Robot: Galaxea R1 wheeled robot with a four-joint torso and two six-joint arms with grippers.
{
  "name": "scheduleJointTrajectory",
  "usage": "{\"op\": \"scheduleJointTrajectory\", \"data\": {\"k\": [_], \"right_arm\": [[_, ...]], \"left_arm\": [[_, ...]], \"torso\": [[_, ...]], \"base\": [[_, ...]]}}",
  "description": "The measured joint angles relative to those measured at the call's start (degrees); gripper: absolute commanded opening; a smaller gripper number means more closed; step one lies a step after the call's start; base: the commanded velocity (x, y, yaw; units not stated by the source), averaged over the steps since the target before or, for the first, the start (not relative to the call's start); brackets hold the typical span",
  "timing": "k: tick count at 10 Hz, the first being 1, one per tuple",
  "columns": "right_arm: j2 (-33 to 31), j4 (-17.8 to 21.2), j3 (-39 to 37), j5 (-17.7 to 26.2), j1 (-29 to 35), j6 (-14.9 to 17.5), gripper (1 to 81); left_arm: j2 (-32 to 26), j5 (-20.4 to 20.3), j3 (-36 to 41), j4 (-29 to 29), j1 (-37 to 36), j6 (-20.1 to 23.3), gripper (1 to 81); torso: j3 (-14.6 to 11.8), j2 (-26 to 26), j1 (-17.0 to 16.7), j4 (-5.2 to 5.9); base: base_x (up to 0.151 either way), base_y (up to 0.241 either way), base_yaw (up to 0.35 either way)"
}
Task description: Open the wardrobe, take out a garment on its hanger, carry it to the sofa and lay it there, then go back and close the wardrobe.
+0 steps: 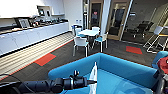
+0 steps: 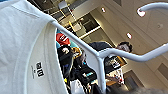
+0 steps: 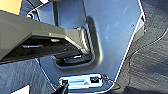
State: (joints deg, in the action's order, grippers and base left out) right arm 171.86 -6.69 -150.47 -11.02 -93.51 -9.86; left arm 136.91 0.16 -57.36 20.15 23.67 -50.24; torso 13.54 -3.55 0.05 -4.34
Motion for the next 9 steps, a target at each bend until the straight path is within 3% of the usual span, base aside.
{"op": "scheduleJointTrajectory", "data": {"k": [3, 9], "right_arm": [[0.0, 0.0, 0.0, 0.0, 0.5, 0.0, 81.1], [0.0, 0.0, 0.0, -0.4, 1.6, 0.0, 81.1]], "left_arm": [[4.9, 1.2, -4.3, 0.0, -3.7, -0.8, 1.0], [16.1, 1.6, -16.0, -0.1, -9.0, -4.3, 1.0]], "torso": [[4.9, 0.0, 0.0, -0.02], [5.6, 0.1, 0.1, -0.02]], "base": [[0.000, 0.000, 0.000], [0.000, 0.000, 0.000]]}}
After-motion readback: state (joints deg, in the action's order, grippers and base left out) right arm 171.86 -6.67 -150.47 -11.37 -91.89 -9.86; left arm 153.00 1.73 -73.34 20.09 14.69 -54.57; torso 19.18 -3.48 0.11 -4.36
